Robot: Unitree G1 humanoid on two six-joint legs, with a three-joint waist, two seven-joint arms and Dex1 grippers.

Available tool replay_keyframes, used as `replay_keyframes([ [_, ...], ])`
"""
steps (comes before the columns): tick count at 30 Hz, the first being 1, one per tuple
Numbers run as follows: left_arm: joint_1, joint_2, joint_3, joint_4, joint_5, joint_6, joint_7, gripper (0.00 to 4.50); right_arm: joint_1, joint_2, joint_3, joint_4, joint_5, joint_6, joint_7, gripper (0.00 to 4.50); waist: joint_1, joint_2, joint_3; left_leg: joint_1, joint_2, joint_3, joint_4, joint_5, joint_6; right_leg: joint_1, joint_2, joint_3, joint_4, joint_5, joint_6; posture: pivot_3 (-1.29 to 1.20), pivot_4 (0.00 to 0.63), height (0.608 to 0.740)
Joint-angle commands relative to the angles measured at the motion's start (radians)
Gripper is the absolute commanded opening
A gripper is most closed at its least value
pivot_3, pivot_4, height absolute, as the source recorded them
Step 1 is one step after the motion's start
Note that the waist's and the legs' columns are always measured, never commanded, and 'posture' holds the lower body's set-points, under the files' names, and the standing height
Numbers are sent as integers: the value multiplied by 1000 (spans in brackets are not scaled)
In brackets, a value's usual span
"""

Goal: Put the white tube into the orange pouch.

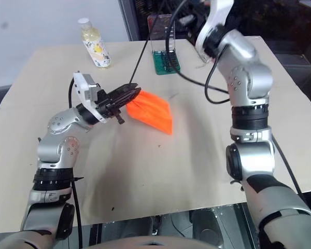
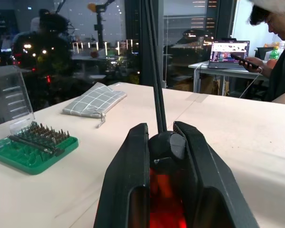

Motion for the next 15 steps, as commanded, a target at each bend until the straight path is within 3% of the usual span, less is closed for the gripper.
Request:
replay_keyframes([
  [1, 26, 17, 10, -10, 9, -6, -5, 266, -103, -48, -148, -6, 54, -68, -64, 0, -1, 0, 0, 0, 0, 0, 0, 0, 0, 0, 0, 0, 0, 0, 0, 0, 150, 740],
  [7, 37, 13, 3, -3, 18, -21, 7, 266, -191, -67, -259, 64, 177, -79, -159, 0, 1, 0, 0, 0, 0, 0, -1, 0, 0, 0, 0, 0, 0, 0, 0, 0, 150, 740],
  [11, 36, 13, 2, 5, 6, -16, 9, 266, -147, -92, -198, 51, 164, -66, -134, 0, 0, 0, 0, 0, 0, 0, -1, 0, 0, 0, 0, 0, 0, 0, 0, 0, 150, 740],
  [15, 35, 18, 5, 1, 12, -14, 19, 2215, -65, -123, -140, 24, 135, -5, -117, 1510, 8, 1, 0, -1, 0, 0, -1, 0, 0, 0, -1, 0, 0, 0, 0, 0, 150, 740],
])
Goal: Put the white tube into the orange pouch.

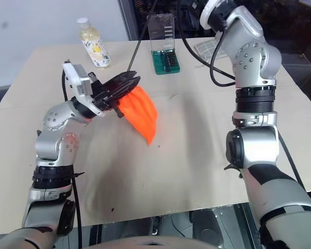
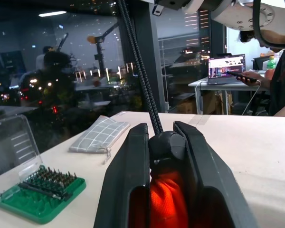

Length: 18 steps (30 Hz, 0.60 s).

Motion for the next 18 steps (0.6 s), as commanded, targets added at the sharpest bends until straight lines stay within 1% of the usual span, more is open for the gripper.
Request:
replay_keyframes([
  [1, 20, 13, 10, 13, 28, -5, 18, 2778, 40, -75, -32, -80, -33, 2, -11, 2084, 2, 0, 0, -1, 0, -1, 0, 0, 0, 0, 0, -1, 0, 0, 0, 0, 150, 740],
  [2, 23, 13, 10, 11, 38, -9, 26, 3226, 60, -89, -20, -85, -48, 9, -6, 2510, 2, 0, 0, -1, 0, -1, 0, 0, 0, 0, 0, -1, -1, 0, 0, 0, 150, 740],
  [3, 34, 16, 10, 2, 38, -6, 24, 3684, 83, -105, -6, -93, -66, 13, 4, 3035, 0, -1, 0, -1, 0, -1, 0, 0, 0, 0, 0, -1, -1, 0, 0, 0, 150, 740],
  [4, 51, 20, 15, -18, 27, 7, 22, 3741, 114, -125, 6, -106, -81, 20, 21, 3469, -3, -1, 0, -1, 0, 0, 0, 0, 0, 0, 0, -1, -1, 0, 0, 0, 150, 740],
  [7, 111, 41, 42, -87, -17, 75, 26, 3741, 202, -177, 30, -145, -107, 37, 71, 3469, -7, 0, 0, 1, 1, 2, 0, 0, 0, 0, 1, 2, -1, 0, 0, 0, 150, 740],
  [9, 213, 98, 93, -156, -60, 165, 30, 3741, 333, -231, 51, -167, -138, 49, 122, 3469, -7, 0, 0, 1, 1, 3, 0, 0, 0, 0, 1, 3, -1, 0, 0, 0, 150, 740],
  [12, 336, 165, 160, -216, -101, 238, 23, 3741, 457, -268, 61, -200, -155, 65, 149, 3469, -6, -1, 0, 1, 3, 3, -1, 0, 1, 0, 1, 3, -1, 0, 0, 0, 150, 740],
  [13, 398, 201, 185, -218, -81, 248, 17, 3741, 509, -281, 59, -218, -157, 68, 161, 3469, -5, 0, 0, 1, 3, 3, -1, -1, 1, 0, 1, 3, -1, 0, 0, 0, 150, 740],
  [15, 567, 259, 282, -214, -45, 251, -4, 3741, 653, -313, 45, -274, -144, 76, 214, 3469, -4, 0, 0, 1, 3, 4, -1, -1, 1, 0, 1, 4, -3, 0, 0, 0, 150, 740],
  [18, 766, 291, 393, -212, -14, 229, -32, 3741, 829, -355, 29, -350, -130, 56, 305, 3469, -1, 2, 1, 1, 3, 5, -1, -3, 4, 0, 1, 4, -3, 0, 0, 0, 150, 740],
])
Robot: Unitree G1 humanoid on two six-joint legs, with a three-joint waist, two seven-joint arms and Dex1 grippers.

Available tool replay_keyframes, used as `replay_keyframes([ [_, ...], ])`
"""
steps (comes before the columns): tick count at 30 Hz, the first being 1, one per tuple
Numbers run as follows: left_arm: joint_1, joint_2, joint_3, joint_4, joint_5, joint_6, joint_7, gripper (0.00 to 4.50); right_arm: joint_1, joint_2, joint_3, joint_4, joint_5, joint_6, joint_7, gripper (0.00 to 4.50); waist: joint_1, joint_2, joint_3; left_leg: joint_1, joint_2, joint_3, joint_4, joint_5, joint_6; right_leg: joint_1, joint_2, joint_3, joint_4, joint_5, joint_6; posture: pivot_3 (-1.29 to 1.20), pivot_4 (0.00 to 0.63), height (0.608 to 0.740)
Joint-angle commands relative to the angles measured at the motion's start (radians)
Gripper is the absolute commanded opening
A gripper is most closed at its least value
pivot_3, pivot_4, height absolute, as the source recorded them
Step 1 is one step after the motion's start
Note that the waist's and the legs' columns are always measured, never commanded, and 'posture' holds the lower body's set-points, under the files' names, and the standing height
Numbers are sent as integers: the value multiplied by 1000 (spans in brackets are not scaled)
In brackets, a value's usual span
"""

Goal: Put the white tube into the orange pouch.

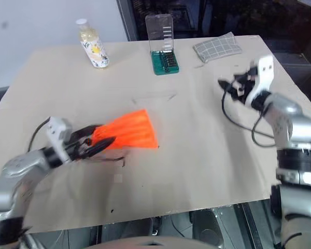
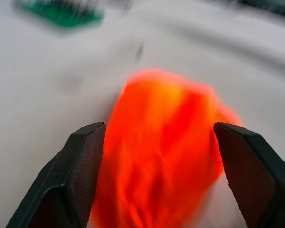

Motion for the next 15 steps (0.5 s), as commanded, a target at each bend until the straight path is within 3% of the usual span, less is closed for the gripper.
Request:
replay_keyframes([
  [1, 172, 32, 141, -22, 43, -42, -33, 3741, 148, -57, -43, -137, 32, -32, 118, 3469, 3, 0, 0, 1, 1, 0, 0, -1, 1, 1, 0, -1, 0, 0, 0, 0, 150, 740],
  [6, 363, -14, 228, -22, 90, -123, -45, 3741, 427, -122, -61, -198, 39, -118, 309, 3469, 22, 0, 0, 4, 1, -1, 1, -1, 2, 6, 0, -2, -1, 0, 0, 0, 150, 740],
  [9, 446, -63, 240, -27, 133, -213, -43, 3741, 578, -160, -57, -162, -21, -253, 408, 3469, 28, 0, 0, 17, 1, -1, 1, -2, 3, 20, 0, -3, -4, -1, 0, 0, 150, 740],
  [15, 535, -146, 260, -20, 156, -329, -41, 3741, 697, -175, -120, -68, -37, -407, 498, 3469, 25, -1, -1, 23, 4, 3, 2, -2, 4, 26, 2, -1, -6, -4, -1, 0, 150, 740],
])
